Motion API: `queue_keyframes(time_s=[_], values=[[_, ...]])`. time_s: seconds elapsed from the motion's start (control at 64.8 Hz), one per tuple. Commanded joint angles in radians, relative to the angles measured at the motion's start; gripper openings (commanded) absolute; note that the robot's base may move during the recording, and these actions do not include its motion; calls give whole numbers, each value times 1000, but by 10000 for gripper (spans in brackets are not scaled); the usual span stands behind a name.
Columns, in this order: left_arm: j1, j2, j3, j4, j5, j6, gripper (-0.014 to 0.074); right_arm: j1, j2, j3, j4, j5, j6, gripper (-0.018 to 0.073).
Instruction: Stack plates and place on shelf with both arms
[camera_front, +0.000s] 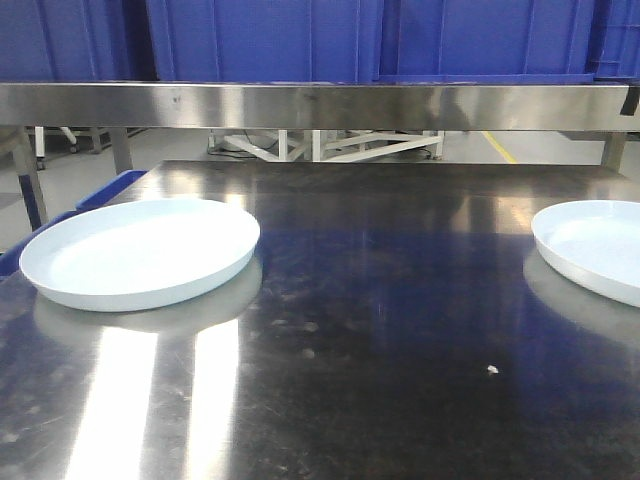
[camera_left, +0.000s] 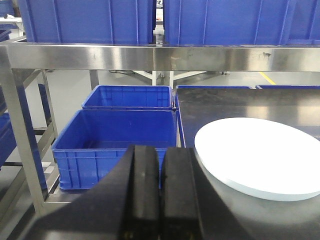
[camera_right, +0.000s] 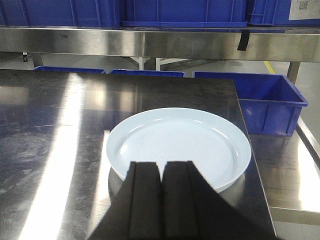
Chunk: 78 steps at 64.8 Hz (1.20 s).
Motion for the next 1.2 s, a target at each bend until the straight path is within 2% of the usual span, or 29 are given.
queue_keyframes(time_s=[0.0,0.247,0.355,0.525,0.834,0.973,1.066,1.189], values=[[-8,-19,-6,-4,-87,-11,82,-5,-18,-2,-7,-92,-4,49],[-8,12,-126,-3,-43,-11,90,-5,-18,-2,-7,-92,-4,49],[-8,79,-202,-1,48,-11,90,-5,-18,-2,-7,-92,-4,49],[-8,241,-318,-7,94,-11,90,-5,-18,-2,-7,-92,-4,49],[-8,675,-495,-12,101,-11,90,-5,-18,-2,-7,-92,-4,49],[-8,898,-609,-40,129,-11,90,-5,-18,-2,-7,-92,-4,49],[-8,1035,-697,-42,171,-11,90,-5,-18,-2,-7,-92,-4,49],[-8,1224,-847,-63,287,-11,90,-5,-18,-2,-7,-92,-4,49]])
